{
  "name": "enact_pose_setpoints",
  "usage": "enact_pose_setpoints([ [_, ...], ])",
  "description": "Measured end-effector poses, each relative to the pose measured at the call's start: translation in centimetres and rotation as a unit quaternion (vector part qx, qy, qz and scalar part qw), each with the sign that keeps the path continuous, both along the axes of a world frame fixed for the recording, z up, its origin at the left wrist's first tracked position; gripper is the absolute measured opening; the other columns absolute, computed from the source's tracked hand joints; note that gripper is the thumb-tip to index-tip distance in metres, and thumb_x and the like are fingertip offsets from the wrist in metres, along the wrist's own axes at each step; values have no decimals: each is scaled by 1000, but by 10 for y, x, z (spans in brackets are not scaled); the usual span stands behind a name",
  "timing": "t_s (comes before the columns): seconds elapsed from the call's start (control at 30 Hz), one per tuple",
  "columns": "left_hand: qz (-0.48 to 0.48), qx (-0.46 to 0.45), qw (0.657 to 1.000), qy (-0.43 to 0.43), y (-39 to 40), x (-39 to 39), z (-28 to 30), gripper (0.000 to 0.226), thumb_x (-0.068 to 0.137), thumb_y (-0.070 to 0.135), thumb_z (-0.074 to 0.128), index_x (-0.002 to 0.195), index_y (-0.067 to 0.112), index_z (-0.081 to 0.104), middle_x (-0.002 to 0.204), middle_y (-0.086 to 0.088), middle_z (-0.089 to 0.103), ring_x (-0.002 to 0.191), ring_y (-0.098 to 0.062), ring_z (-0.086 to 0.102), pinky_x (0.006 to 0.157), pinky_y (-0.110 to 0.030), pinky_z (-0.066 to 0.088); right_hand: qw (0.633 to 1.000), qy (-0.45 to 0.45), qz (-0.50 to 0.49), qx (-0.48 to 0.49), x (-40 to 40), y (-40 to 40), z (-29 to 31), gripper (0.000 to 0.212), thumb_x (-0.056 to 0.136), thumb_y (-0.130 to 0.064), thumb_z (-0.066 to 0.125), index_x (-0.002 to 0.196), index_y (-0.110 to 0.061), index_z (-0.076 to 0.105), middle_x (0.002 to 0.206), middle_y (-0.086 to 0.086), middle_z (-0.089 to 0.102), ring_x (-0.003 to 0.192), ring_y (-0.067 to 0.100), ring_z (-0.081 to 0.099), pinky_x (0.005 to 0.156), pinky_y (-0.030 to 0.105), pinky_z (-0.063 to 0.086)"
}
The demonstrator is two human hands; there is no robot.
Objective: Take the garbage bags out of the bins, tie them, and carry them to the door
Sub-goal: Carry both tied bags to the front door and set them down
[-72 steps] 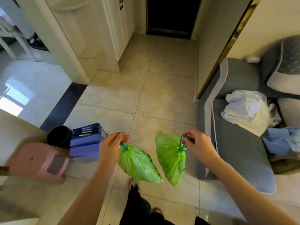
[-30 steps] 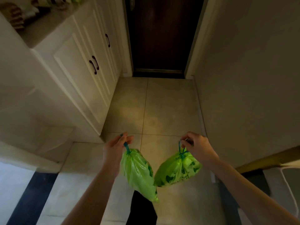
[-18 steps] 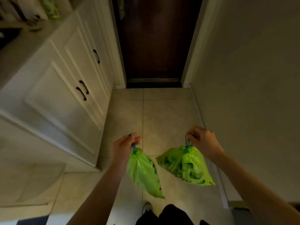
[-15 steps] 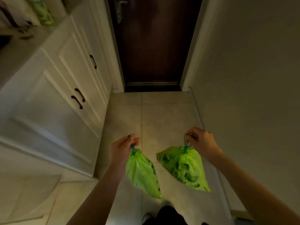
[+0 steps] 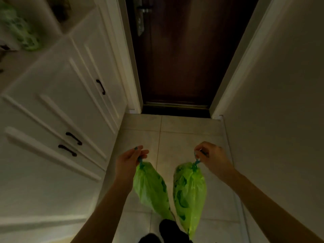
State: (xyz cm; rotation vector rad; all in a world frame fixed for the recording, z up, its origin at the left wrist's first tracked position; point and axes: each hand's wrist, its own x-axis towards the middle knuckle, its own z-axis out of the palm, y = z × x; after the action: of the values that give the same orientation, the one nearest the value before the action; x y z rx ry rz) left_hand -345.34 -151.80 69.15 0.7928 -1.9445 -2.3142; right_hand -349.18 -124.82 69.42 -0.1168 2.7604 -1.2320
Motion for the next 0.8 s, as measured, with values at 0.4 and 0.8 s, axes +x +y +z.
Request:
enact_pose_setpoints([
  [0.4, 17, 33, 999, -4, 14, -212, -3, 16, 92, 6, 55, 95, 7, 70, 80, -4, 78, 74, -14, 72, 64, -18, 56, 999, -26, 1, -37, -224, -1, -5, 11, 88, -10, 63, 79, -16, 63, 66, -10, 67, 57, 3, 65, 56, 12, 52],
  [0.8, 53, 53, 996, -42, 6, -415, -15, 19, 91, 3, 55, 95, 5, 73, 92, -13, 76, 82, -18, 73, 65, -17, 56, 997, -63, 32, -34, -447, -26, -12, 14, 88, -9, 62, 80, -20, 61, 70, -11, 66, 60, -10, 62, 60, 4, 47],
])
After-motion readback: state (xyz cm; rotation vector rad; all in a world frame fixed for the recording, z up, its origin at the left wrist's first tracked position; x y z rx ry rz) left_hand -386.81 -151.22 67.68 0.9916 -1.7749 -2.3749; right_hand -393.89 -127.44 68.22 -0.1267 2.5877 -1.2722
